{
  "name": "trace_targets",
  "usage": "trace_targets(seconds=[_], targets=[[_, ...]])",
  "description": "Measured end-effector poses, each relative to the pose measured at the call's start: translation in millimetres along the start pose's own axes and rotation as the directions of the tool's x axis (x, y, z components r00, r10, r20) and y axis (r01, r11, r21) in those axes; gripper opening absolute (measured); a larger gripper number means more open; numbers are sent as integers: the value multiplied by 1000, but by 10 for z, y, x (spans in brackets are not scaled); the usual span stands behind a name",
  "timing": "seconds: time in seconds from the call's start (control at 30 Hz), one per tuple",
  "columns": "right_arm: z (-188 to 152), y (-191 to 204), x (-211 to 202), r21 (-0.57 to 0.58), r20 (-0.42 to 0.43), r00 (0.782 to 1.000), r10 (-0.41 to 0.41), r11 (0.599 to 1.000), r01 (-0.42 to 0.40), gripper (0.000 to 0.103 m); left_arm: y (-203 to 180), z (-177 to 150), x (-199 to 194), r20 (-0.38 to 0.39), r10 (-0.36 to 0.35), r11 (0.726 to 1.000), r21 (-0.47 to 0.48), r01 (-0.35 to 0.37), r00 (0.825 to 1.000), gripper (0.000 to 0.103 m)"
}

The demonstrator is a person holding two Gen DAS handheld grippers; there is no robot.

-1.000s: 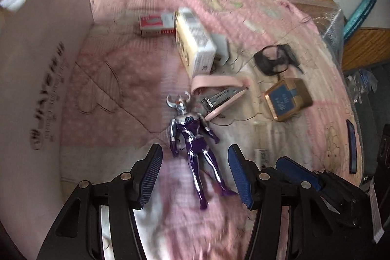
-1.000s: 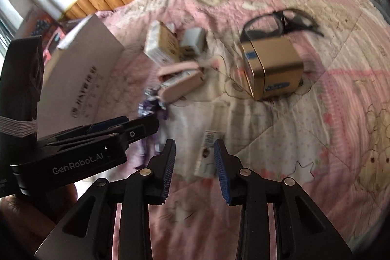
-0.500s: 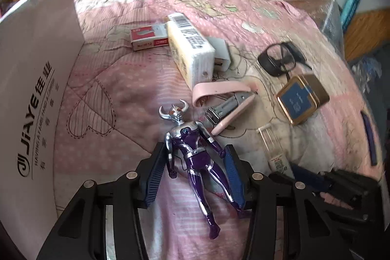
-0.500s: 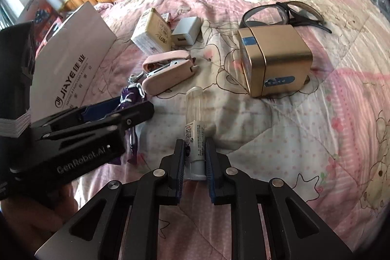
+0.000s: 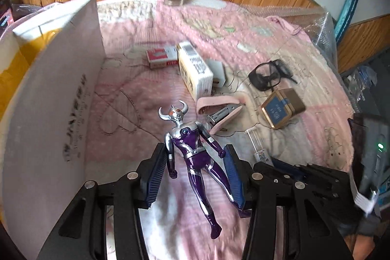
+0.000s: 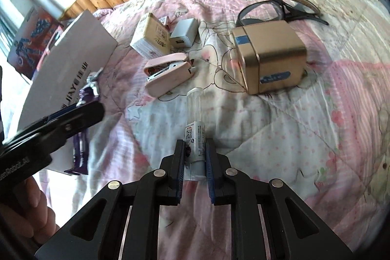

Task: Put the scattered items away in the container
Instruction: 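Carry the purple figure and white tube over the white box with both grippers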

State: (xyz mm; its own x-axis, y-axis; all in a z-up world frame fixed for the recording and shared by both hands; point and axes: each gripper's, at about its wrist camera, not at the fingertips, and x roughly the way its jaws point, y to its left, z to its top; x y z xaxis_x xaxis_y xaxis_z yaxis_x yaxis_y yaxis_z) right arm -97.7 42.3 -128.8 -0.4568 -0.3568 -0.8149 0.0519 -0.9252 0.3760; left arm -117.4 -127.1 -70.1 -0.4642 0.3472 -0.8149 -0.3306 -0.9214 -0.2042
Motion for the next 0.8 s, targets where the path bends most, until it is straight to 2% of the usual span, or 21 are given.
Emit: trace_targets(seconds=[0.37,0.8], targets=[[-338,334,-364,-21,17,1000,18,1000,-17,16,-18,-140,-483,59,-15,1000,9,14,998,49],[-463,856,-801,-113,85,996,14,994,-4,16,28,-250,-1161,140,-19,1000,10,18,990,49]])
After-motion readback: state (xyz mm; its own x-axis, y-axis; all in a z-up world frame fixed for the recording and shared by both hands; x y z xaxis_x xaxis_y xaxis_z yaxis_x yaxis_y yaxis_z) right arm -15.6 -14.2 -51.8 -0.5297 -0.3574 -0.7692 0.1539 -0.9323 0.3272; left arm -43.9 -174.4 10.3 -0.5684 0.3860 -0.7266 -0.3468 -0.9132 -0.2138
